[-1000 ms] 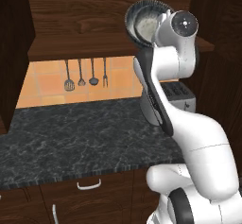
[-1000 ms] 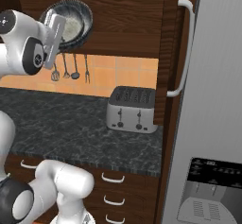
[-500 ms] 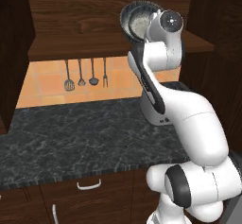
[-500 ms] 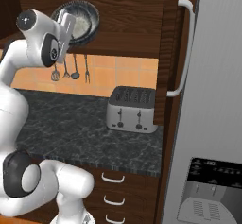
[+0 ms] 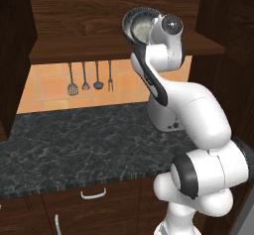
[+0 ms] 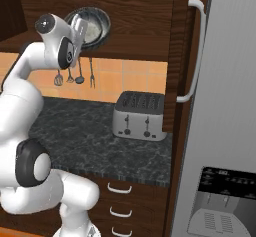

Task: Pick up the bowls on the counter and stack them on top of one another in the open cabinet. Place the smaller bowl on top of the larger bowl.

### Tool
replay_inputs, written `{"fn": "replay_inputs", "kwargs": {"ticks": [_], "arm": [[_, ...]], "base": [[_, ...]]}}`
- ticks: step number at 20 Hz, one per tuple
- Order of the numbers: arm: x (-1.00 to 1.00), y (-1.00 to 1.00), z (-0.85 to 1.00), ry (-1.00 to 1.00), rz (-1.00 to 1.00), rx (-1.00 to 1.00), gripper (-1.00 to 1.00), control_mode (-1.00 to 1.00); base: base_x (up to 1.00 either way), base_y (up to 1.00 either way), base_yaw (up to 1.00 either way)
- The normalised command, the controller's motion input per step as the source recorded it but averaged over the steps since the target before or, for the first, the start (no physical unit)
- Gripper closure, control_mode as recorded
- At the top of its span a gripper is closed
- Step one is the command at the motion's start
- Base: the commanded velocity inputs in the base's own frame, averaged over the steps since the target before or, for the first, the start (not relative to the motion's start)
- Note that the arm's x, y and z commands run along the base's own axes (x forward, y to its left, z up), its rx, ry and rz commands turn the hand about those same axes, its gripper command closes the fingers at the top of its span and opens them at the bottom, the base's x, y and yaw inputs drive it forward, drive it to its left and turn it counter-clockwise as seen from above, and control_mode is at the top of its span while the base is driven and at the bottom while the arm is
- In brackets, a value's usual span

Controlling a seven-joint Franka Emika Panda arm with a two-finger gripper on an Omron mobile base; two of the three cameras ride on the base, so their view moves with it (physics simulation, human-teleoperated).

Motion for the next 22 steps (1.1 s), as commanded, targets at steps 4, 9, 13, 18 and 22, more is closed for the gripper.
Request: {"fn": "replay_inputs", "kwargs": {"ticks": [4, 9, 13, 18, 22], "arm": [[0.44, 0.0, -0.11, 0.02, 0.01, 0.0, 1.0, -1.0], [0.46, 0.0, -0.23, 0.01, 0.02, 0.0, 1.0, -1.0], [0.52, 0.0, -0.27, 0.01, 0.02, 0.0, 1.0, -1.0], [0.38, 0.0, -0.05, -0.01, 0.0, 0.0, -1.0, -1.0], [0.05, 0.0, 0.02, -0.14, 0.0, 0.0, -1.0, -1.0]], "base": [[0.0, 0.0, 0.0], [0.0, 0.0, 0.0], [0.0, 0.0, 0.0], [0.0, 0.0, 0.0], [0.0, 0.0, 0.0]]}}
